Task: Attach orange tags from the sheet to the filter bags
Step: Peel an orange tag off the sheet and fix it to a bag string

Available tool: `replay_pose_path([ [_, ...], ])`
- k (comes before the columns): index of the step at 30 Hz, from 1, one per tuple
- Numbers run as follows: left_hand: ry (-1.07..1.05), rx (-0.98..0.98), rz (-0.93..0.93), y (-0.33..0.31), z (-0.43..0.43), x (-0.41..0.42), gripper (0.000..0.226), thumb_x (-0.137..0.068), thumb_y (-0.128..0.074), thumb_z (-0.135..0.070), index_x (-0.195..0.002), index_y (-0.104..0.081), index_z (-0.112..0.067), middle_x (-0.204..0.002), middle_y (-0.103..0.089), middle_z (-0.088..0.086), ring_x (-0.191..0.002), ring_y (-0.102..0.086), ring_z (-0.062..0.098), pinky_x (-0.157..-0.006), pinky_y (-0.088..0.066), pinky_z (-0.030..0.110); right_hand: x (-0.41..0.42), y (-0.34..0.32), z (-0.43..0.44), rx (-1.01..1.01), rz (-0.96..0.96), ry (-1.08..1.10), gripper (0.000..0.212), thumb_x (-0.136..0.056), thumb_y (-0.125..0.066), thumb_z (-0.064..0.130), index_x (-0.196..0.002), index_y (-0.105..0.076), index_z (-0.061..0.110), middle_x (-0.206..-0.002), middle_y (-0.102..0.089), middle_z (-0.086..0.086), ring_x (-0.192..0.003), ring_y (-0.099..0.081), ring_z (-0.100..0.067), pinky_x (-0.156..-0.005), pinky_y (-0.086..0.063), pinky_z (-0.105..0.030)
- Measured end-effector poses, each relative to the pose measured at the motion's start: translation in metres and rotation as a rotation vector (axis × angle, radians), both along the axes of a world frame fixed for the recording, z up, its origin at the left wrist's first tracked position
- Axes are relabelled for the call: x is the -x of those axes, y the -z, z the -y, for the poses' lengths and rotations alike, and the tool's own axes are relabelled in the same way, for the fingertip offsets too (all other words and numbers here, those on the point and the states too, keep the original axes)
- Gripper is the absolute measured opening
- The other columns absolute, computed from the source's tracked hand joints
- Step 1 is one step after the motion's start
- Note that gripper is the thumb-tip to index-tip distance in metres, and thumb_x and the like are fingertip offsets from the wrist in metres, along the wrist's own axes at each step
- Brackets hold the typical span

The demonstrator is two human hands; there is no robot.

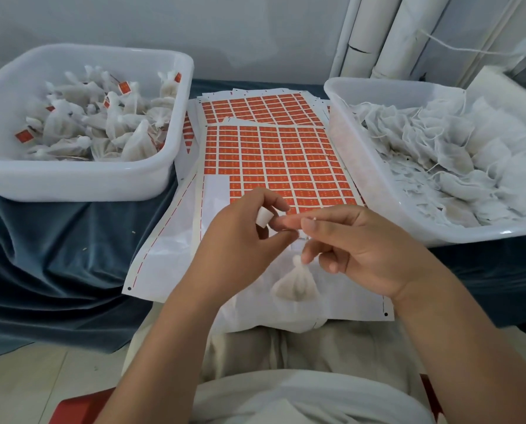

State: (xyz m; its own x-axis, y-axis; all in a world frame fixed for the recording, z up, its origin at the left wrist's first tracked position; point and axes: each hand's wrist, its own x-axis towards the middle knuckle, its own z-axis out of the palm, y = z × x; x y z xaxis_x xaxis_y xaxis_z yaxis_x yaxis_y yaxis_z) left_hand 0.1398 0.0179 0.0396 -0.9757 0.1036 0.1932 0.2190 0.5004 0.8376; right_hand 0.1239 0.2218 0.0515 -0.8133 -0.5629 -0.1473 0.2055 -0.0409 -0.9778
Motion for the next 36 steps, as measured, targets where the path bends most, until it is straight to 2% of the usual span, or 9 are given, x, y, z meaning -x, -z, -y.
replay_pose_path([
  [4, 0.041, -0.045, 0.030, 0.003, -0.002, 0.000, 0.032, -0.092, -0.079, -0.026, -0.116, -0.060, -0.036, -0.104, -0.065, -0.024, -0.095, -0.063, 0.001, -0.071, -0.047, 0.012, -0.001, -0.001, 0.004, -0.088, -0.113, 0.031, 0.033, -0.089, -0.078, 0.044, -0.117, -0.081, 0.027, -0.137, -0.069, 0.008, -0.086, -0.071, -0.010, -0.056, -0.047, -0.015],
  [8, 0.153, -0.160, 0.116, 0.002, 0.003, 0.000, 0.044, -0.097, -0.073, -0.021, -0.135, -0.055, -0.035, -0.127, -0.062, -0.020, -0.119, -0.062, 0.007, -0.092, -0.057, 0.029, 0.000, 0.002, 0.007, -0.080, -0.103, 0.033, 0.025, -0.093, -0.075, 0.033, -0.115, -0.082, 0.023, -0.140, -0.066, 0.014, -0.082, -0.070, -0.009, -0.056, -0.048, -0.016],
  [11, 0.268, -0.313, 0.207, 0.001, 0.005, -0.002, 0.053, -0.095, -0.069, -0.019, -0.141, -0.052, -0.038, -0.135, -0.061, -0.014, -0.130, -0.058, 0.013, -0.104, -0.056, 0.040, -0.001, 0.007, 0.010, -0.059, -0.052, 0.047, 0.023, -0.093, -0.077, 0.029, -0.112, -0.083, 0.018, -0.111, -0.078, 0.004, -0.075, -0.067, -0.008, -0.057, -0.047, -0.017],
  [14, 0.257, -0.415, 0.223, -0.001, 0.008, -0.002, 0.055, -0.089, -0.069, -0.032, -0.141, -0.054, -0.041, -0.129, -0.063, -0.025, -0.121, -0.062, 0.004, -0.097, -0.056, 0.025, 0.001, 0.008, 0.009, -0.015, -0.046, 0.099, 0.025, -0.090, -0.078, 0.032, -0.111, -0.083, 0.019, -0.090, -0.076, 0.001, -0.071, -0.064, -0.007, -0.059, -0.048, -0.018],
  [18, 0.119, -0.491, 0.283, -0.003, 0.016, 0.004, 0.041, -0.084, -0.070, -0.055, -0.121, -0.074, -0.038, -0.113, -0.076, -0.014, -0.107, -0.071, 0.008, -0.086, -0.055, 0.028, 0.004, 0.004, 0.004, 0.001, -0.116, 0.181, 0.037, -0.085, -0.082, 0.042, -0.113, -0.082, 0.019, -0.104, -0.079, -0.001, -0.077, -0.065, -0.009, -0.065, -0.051, -0.019],
  [22, -0.006, -0.568, 0.274, -0.001, 0.019, 0.005, 0.011, -0.092, -0.075, -0.039, -0.087, -0.082, -0.032, -0.092, -0.079, -0.006, -0.086, -0.073, 0.009, -0.081, -0.050, 0.034, 0.004, 0.004, 0.002, -0.054, -0.114, 0.190, 0.032, -0.085, -0.080, 0.041, -0.111, -0.083, 0.023, -0.102, -0.079, 0.001, -0.083, -0.070, -0.010, -0.068, -0.053, -0.020],
  [26, -0.130, -0.472, 0.072, 0.002, 0.011, 0.004, 0.013, -0.096, -0.073, -0.030, -0.084, -0.079, -0.032, -0.085, -0.078, -0.012, -0.083, -0.074, 0.006, -0.067, -0.054, 0.014, 0.003, 0.002, 0.003, -0.080, -0.108, 0.150, 0.034, -0.087, -0.079, 0.045, -0.116, -0.081, 0.026, -0.125, -0.075, 0.002, -0.098, -0.074, -0.016, -0.075, -0.056, -0.021],
  [29, -0.185, -0.461, 0.014, 0.004, 0.008, 0.004, 0.009, -0.094, -0.075, -0.027, -0.089, -0.079, -0.033, -0.084, -0.078, -0.014, -0.080, -0.076, 0.007, -0.065, -0.054, 0.011, 0.003, -0.004, -0.001, -0.204, -0.197, 0.229, 0.031, -0.088, -0.075, 0.047, -0.112, -0.082, 0.030, -0.112, -0.078, 0.002, -0.096, -0.073, -0.014, -0.082, -0.057, -0.024],
  [36, -0.058, -0.905, 0.180, 0.006, -0.008, -0.001, 0.011, -0.094, -0.071, -0.016, -0.091, -0.079, -0.024, -0.101, -0.080, 0.010, -0.094, -0.078, 0.023, -0.075, -0.057, 0.022, -0.013, -0.028, -0.003, -0.238, -0.366, 0.166, 0.015, -0.091, -0.079, 0.027, -0.105, -0.084, 0.027, -0.094, -0.081, -0.002, -0.083, -0.079, -0.018, -0.077, -0.062, -0.023],
])
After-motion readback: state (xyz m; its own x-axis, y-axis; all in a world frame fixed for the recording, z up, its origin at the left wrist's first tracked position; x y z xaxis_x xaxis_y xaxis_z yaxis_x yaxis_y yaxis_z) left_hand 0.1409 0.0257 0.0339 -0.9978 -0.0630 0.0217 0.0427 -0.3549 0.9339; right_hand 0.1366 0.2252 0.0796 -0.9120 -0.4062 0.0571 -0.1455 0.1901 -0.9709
